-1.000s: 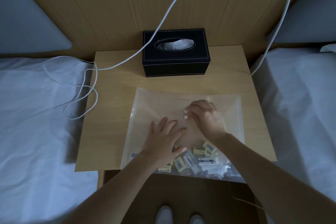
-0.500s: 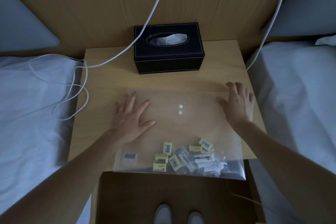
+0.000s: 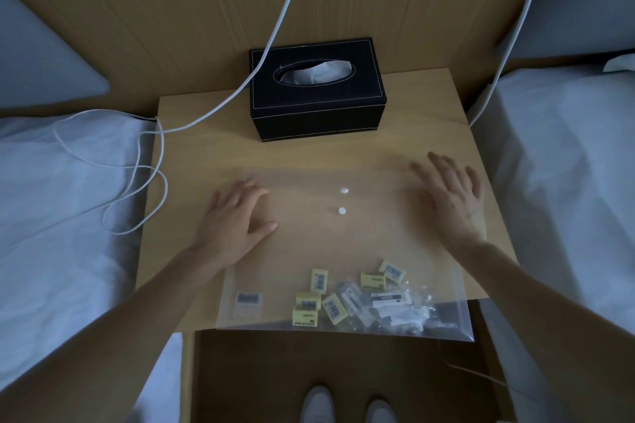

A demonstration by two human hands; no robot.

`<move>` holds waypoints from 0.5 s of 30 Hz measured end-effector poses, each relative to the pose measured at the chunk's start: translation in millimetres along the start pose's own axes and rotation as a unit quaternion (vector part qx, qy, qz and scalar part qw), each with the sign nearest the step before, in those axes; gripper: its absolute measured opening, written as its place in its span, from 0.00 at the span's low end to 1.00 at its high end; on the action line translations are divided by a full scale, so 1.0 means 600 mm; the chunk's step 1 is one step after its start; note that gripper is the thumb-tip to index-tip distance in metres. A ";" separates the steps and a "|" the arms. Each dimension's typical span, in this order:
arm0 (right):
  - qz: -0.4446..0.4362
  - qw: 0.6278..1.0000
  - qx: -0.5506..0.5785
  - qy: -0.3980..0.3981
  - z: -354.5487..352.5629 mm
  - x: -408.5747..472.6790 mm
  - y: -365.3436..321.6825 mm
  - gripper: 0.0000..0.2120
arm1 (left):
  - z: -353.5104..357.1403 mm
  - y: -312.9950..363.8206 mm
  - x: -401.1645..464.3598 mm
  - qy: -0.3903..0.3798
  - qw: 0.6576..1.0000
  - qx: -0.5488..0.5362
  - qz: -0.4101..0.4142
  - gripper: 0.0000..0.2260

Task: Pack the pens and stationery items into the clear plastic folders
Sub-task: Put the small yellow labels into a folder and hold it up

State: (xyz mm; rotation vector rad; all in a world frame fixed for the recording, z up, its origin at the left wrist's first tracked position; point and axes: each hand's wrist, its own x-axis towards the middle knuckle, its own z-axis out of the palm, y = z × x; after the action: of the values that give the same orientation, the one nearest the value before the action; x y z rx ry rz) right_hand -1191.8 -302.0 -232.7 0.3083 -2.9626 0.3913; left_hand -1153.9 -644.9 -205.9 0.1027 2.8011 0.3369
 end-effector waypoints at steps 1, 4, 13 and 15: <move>-0.043 0.999 -0.007 0.001 0.002 -0.004 -0.007 0.26 | -0.001 0.004 0.002 0.025 1.000 0.003 -0.004 0.26; -0.137 0.990 -0.016 0.028 0.008 -0.007 -0.031 0.32 | -0.001 0.022 0.001 0.087 0.995 0.041 -0.004 0.28; -0.212 0.975 0.014 0.059 0.039 -0.011 -0.093 0.14 | 0.004 0.060 0.004 0.116 0.968 0.155 0.162 0.50; -0.200 0.977 0.031 0.065 0.045 -0.013 -0.101 0.12 | 0.002 0.073 0.005 0.048 0.962 0.181 0.200 0.53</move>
State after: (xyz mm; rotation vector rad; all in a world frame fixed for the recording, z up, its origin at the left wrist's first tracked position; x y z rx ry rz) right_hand -1173.9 -365.4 -245.4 0.8336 -2.6726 0.4315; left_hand -1155.1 -601.7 -197.5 0.7609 2.8900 -0.0925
